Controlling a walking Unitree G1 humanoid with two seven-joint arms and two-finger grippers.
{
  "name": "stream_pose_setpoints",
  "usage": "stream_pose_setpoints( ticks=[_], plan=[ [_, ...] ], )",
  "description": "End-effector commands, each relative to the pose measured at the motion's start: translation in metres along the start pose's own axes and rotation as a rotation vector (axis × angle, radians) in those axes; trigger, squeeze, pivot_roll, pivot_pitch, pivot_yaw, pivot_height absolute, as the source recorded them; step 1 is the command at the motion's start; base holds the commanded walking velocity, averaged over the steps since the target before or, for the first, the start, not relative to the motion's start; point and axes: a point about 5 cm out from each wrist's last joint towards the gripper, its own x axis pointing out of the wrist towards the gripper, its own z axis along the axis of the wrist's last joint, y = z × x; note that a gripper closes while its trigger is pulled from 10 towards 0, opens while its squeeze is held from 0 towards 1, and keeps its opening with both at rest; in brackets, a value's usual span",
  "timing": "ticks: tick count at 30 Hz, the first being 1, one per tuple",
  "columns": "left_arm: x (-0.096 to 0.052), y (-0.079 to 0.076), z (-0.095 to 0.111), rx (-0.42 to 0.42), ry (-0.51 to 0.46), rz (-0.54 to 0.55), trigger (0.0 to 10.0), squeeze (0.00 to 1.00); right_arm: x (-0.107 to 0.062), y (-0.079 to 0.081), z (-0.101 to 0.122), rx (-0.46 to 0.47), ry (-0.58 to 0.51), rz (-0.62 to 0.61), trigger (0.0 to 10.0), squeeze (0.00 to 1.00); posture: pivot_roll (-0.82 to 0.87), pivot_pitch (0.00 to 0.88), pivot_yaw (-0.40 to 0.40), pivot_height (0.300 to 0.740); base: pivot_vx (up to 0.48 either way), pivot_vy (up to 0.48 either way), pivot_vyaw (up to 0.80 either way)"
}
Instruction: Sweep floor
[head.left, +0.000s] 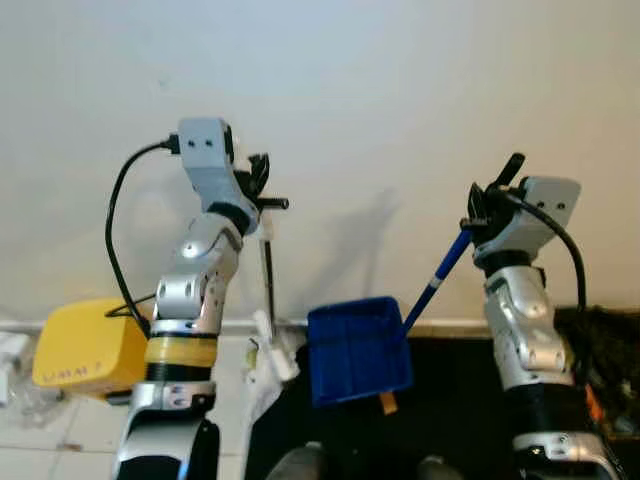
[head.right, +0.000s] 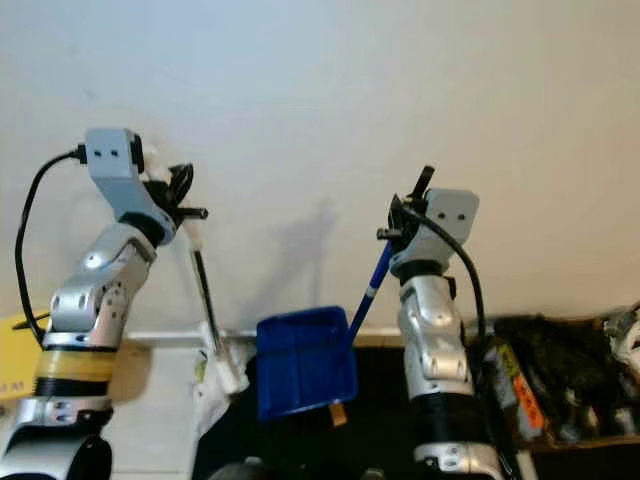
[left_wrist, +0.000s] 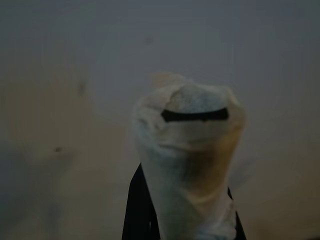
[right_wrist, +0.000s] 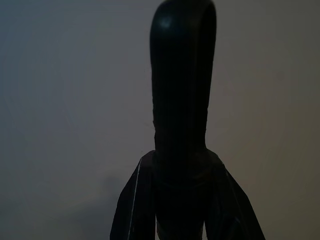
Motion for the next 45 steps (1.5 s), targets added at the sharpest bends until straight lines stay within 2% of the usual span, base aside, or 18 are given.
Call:
stream_pose_setpoints(
  ticks=[1, 8, 23, 35, 45],
  plan=[
    [0.001, -0.003, 0.008, 0.037, -0.037, -0.020, 10.0, 0.00, 0.001, -0.001, 0.007, 0.005, -0.033, -0.006, 10.0, 0.00, 0.10, 0.068, 0.076, 0.740, 0.000, 0.000, 0.00],
    [0.001, -0.004, 0.007, 0.046, -0.036, -0.028, 10.0, 0.00, 0.001, -0.001, 0.007, 0.005, -0.033, -0.007, 10.0, 0.00, 0.10, 0.069, 0.079, 0.740, 0.000, 0.000, 0.00],
    [0.002, -0.001, 0.003, 0.051, -0.014, -0.007, 10.0, 0.00, 0.000, -0.002, 0.006, 0.008, -0.033, -0.012, 10.0, 0.00, 0.10, 0.074, 0.083, 0.740, 0.259, -0.334, 0.00],
    [0.003, 0.008, 0.002, 0.063, -0.001, 0.052, 10.0, 0.00, 0.000, -0.003, 0.006, 0.010, -0.032, -0.017, 10.0, 0.00, 0.10, 0.074, 0.087, 0.740, 0.025, 0.000, 0.00],
    [0.002, 0.007, -0.001, 0.068, 0.005, 0.050, 10.0, 0.00, 0.000, -0.003, 0.006, 0.008, -0.031, -0.014, 10.0, 0.00, 0.10, 0.077, 0.084, 0.740, 0.000, 0.000, 0.00]
  ],
)
